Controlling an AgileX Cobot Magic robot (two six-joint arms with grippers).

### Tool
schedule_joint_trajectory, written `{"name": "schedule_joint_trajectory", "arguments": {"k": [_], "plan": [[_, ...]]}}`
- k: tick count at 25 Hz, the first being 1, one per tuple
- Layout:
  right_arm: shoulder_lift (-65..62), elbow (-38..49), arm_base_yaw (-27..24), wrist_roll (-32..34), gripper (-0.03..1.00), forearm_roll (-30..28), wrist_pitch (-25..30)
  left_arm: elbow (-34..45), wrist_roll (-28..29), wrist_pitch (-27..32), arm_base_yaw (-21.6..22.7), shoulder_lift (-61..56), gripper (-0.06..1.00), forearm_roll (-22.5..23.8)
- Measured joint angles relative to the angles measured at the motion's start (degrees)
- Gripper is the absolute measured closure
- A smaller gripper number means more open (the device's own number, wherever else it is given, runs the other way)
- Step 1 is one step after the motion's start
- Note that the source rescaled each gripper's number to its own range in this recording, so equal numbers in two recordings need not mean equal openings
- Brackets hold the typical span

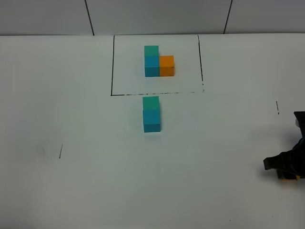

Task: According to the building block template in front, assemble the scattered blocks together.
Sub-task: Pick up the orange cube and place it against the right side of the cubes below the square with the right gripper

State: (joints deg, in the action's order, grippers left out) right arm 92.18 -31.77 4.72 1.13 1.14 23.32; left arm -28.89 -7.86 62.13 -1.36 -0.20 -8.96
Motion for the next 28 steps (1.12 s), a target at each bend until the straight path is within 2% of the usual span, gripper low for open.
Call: {"name": "schedule_joint_trajectory", "arguments": {"k": [3, 6, 8, 11, 14, 17, 20, 24, 28], "plan": [[0.06, -2.06, 0.21, -0.42, 0.97, -0.4, 0.59, 0.0, 0.0, 0.0, 0.0, 0.0, 0.59, 0.0], [0.06, -6.81, 2.71, -6.12, 0.97, -2.0, 4.38, 0.0, 0.0, 0.0, 0.0, 0.0, 0.59, 0.0], [0.06, -11.02, 6.1, -15.7, 0.97, -4.3, 8.28, 0.0, 0.0, 0.0, 0.0, 0.0, 0.59, 0.0], [1.88, -18.78, 10.98, -35.73, 0.97, -5.75, 16.64, 0.0, 0.0, 0.0, 0.0, 0.0, 0.59, 0.0], [7.9, -27.68, 14.31, -46.72, 0.97, -6.09, 25.75, 0.0, 0.0, 0.0, 0.0, 0.0, 0.59, 0.0], [14.58, -36.01, 16.8, -51.54, 0.97, -8.07, 30.15, 0.0, 0.0, 0.0, 0.0, 0.0, 0.59, 0.0], [20.07, -43.75, 19.04, -54.88, 0.97, -8.61, 31.39, 0.0, 0.0, 0.0, 0.0, 0.0, 0.59, 0.0], [25.58, -52.48, 21.45, -60.51, 0.97, -6.73, 35.15, 0.0, 0.0, 0.0, 0.0, 0.0, 0.59, 0.0], [29.05, -57.62, 23.48, -62.7, 0.97, -5.68, 38.36, 0.0, -0.07, 0.0, 0.0, 0.0, 0.59, 0.0]]}}
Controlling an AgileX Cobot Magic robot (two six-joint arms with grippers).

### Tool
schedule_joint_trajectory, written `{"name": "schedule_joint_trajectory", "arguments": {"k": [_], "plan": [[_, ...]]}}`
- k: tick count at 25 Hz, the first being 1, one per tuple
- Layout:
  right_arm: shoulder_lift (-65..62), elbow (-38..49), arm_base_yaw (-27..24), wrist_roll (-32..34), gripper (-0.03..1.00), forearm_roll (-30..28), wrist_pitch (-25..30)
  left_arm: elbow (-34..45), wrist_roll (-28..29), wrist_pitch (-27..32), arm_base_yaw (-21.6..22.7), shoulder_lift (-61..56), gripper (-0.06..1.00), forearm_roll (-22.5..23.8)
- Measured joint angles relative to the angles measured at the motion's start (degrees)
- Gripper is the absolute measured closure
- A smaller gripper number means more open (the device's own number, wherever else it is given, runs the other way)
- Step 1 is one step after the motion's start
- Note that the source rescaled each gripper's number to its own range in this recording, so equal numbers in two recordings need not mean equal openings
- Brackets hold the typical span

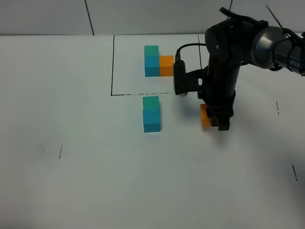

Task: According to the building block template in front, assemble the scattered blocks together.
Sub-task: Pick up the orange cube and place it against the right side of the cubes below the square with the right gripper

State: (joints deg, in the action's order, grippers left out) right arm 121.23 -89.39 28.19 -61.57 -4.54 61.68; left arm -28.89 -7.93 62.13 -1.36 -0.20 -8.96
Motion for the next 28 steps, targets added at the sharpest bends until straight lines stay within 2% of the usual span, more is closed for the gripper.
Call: {"name": "schedule_joint_trajectory", "arguments": {"k": [7, 17, 28], "plan": [[2.64, -4.06, 3.05, -0.74, 0.97, 0.85, -0.52, 0.0, 0.05, 0.0, 0.0, 0.0, 0.59, 0.0], [4.08, -4.41, 3.42, 1.03, 0.97, 3.26, -4.3, 0.0, 0.01, 0.0, 0.0, 0.0, 0.59, 0.0], [5.72, -4.41, 3.97, 2.51, 0.97, 5.11, -5.32, 0.0, 0.0, 0.0, 0.0, 0.0, 0.59, 0.0]]}}
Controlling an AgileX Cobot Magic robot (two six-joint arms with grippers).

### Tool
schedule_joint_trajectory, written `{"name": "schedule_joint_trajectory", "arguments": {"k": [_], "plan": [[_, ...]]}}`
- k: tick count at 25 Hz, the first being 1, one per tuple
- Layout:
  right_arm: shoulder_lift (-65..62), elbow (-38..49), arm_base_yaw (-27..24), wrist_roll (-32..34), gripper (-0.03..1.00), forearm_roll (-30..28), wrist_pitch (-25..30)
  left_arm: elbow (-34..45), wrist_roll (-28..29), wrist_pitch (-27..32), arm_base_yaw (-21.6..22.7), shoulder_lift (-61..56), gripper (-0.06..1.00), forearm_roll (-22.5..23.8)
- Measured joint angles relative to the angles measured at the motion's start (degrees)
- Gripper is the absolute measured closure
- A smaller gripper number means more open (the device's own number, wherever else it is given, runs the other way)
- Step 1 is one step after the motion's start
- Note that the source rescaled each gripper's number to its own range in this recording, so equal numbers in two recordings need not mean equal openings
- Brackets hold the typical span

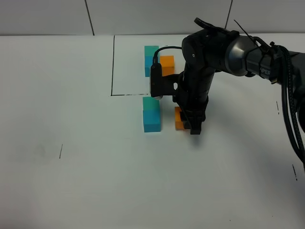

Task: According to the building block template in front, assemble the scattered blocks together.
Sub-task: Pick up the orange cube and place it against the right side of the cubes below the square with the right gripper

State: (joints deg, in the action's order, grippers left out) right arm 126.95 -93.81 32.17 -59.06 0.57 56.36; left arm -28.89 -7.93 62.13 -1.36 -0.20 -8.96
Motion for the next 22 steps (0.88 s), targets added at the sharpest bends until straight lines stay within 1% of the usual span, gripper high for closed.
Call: {"name": "schedule_joint_trajectory", "arguments": {"k": [6, 16, 22], "plan": [[1.43, 0.0, 0.25, 0.23, 0.97, 0.06, -0.19, 0.0, 0.04, 0.0, 0.0, 0.0, 0.59, 0.0], [1.43, 0.0, 0.64, 0.23, 0.97, 1.77, -3.48, 0.0, 0.04, 0.0, 0.0, 0.0, 0.59, 0.0], [1.53, -0.06, 0.82, 0.23, 0.97, 2.07, -4.11, 0.0, 0.04, 0.0, 0.0, 0.0, 0.59, 0.0]]}}
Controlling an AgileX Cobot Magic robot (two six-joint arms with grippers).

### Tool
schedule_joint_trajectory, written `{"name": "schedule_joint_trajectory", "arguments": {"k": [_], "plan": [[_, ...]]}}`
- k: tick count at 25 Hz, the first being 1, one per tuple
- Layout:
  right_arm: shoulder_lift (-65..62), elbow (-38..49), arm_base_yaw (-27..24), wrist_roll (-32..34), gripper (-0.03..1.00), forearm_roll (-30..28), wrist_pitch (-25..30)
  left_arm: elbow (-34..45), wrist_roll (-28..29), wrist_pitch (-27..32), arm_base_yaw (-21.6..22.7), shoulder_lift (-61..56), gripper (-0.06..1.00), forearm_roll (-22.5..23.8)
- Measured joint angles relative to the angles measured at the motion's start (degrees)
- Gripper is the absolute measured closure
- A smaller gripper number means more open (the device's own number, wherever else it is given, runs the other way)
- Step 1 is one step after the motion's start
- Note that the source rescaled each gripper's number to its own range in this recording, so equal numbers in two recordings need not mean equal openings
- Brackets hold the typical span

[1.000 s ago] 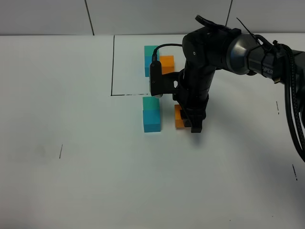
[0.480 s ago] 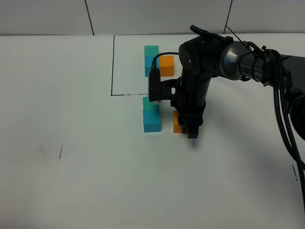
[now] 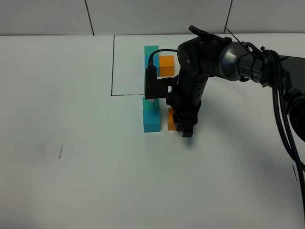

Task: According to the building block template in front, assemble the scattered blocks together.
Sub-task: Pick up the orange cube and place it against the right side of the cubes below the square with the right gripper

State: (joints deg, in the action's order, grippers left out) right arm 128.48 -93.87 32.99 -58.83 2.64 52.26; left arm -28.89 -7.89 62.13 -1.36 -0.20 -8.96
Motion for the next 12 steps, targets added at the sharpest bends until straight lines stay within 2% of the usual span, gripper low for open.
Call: {"name": "schedule_joint_trajectory", "arguments": {"k": [12], "plan": [[0.11, -0.11, 0.0, -0.18, 0.97, 0.11, -0.02, 0.0, 0.0, 0.0, 0.0, 0.0, 0.59, 0.0]]}}
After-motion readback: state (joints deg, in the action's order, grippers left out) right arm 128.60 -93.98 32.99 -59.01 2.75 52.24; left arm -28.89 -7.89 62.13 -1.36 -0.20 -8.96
